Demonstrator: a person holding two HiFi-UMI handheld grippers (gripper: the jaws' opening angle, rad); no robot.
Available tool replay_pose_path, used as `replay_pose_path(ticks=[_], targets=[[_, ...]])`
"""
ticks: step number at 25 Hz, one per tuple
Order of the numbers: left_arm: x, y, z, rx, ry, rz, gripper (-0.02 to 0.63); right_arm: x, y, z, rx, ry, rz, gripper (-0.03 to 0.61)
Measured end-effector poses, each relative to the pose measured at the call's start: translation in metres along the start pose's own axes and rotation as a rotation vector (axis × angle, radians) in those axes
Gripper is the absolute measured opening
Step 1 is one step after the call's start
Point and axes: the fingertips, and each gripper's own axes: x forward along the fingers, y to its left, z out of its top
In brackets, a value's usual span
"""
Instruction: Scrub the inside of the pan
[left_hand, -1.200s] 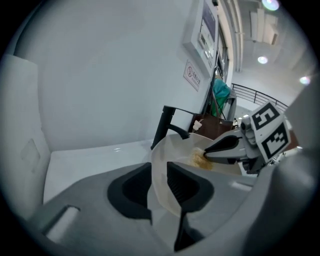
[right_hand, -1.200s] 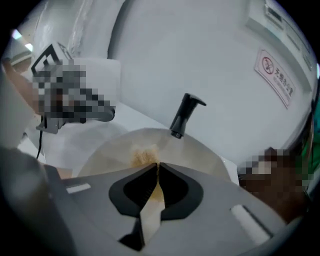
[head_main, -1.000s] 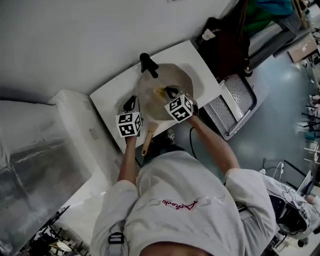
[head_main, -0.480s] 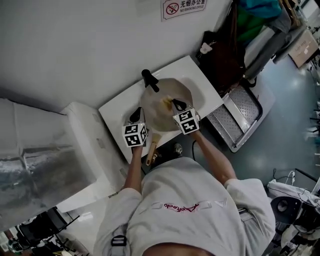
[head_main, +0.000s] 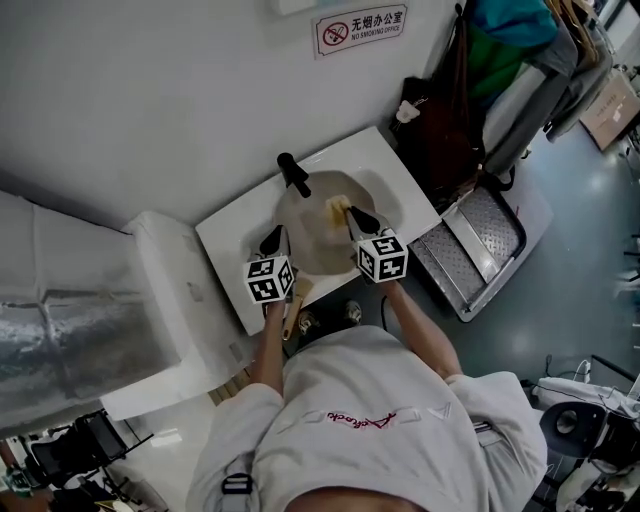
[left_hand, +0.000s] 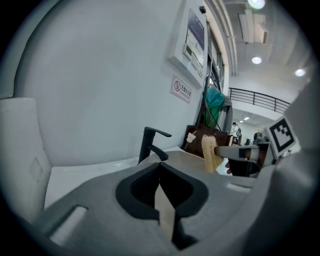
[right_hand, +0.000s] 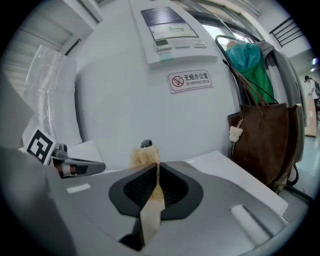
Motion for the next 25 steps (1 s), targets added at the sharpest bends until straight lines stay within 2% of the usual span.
replay_pose_path(ticks=[7,15,21,25], targets=[[0.0,-0.02,0.003,-0.001,-0.006,0.035,0.002,-0.008,-0.018,0.005,0.0,-0.013,0.035,0.023],[-0.002,-0.02,0.02,0.032,-0.041,0.038,0.002,-0.011,-0.023,0.011,-0.021,-0.026,0.026,0.023],[-0.012,-0.02,0.028,0.041,-0.073,0.012,0.002,-0.02,-0.01,0.018,-0.079,-0.044,0.005,0.023],[-0.035,-0.013,0.024,0.045,-0.088,0.002,0.002,-0.034,0.009,0.017,-0.079,-0.066,-0.015,0.023]])
